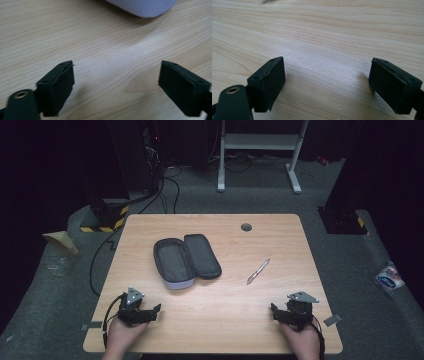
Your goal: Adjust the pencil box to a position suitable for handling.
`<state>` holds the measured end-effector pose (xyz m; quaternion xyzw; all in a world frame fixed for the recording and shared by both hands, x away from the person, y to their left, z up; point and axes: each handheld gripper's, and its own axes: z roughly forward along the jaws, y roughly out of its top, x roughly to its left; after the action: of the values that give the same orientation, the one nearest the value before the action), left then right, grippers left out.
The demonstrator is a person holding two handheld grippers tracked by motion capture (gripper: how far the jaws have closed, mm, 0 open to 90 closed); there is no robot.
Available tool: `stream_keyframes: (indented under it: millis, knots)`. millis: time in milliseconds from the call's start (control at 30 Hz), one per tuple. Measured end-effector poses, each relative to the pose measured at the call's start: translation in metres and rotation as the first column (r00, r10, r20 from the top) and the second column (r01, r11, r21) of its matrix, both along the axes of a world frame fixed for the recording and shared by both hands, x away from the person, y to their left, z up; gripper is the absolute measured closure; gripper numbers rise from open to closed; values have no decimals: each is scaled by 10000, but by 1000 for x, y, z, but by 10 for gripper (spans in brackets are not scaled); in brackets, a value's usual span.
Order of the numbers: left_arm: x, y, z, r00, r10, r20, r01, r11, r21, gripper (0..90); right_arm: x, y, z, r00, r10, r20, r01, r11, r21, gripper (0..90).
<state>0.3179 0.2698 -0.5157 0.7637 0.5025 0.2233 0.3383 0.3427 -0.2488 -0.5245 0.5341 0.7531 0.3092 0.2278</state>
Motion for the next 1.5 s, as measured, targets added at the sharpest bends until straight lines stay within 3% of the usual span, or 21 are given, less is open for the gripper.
stream_keyframes:
  millis: [200, 333, 433, 567, 767, 1067, 1100, 1133, 1333, 1500]
  knots:
    - [0, -5, 2, 9994, -335, 2, 335, 9994, 25, 171, 0, 0, 0, 10000, 2, 2, -2, 10000, -3, 134]
    - [0, -6, 4, 9983, -585, 83, 586, 9982, -91, 267, 0, 0, 0, 10000, 2, -2, -2, 10000, -10, 135]
    - [2, -9, 7, 9971, -756, 132, 757, 9971, -95, 287, 0, 0, 0, 10000, 19, -3, -19, 10000, -9, 135]
    - [-3, -13, 11, 9932, -911, 727, 915, 9958, -15, 318, 0, 0, 0, 10000, 31, -14, -31, 10000, -7, 134]
    - [-7, -18, 15, 9859, -1217, 1150, 1231, 9924, -55, 326, 1, 0, 0, 10000, 62, -30, -62, 10000, 7, 134]
    - [-3, -19, 15, 9866, -1252, 1041, 1333, 9883, -741, 348, 1, 0, 0, 10000, 89, -19, -89, 10000, 6, 136]
    - [-2, -19, 16, 9878, -1173, 1026, 1290, 9848, -1162, 349, 1, 0, 0, 10000, 84, -20, -84, 10000, 5, 137]
    - [-1, -19, 17, 9878, -1157, 1046, 1283, 9840, -1239, 354, 1, 0, 0, 10000, 87, -20, -87, 10000, 8, 137]
    - [3, -25, 23, 9876, -1042, 1177, 1167, 9876, -1054, 359, 1, 0, 0, 10000, 89, -18, -89, 10000, 8, 137]
    - [10, -36, 37, 9801, -1272, 1525, 1401, 9871, -770, 402, 1, 0, 0, 10000, 87, -20, -87, 10000, 14, 139]
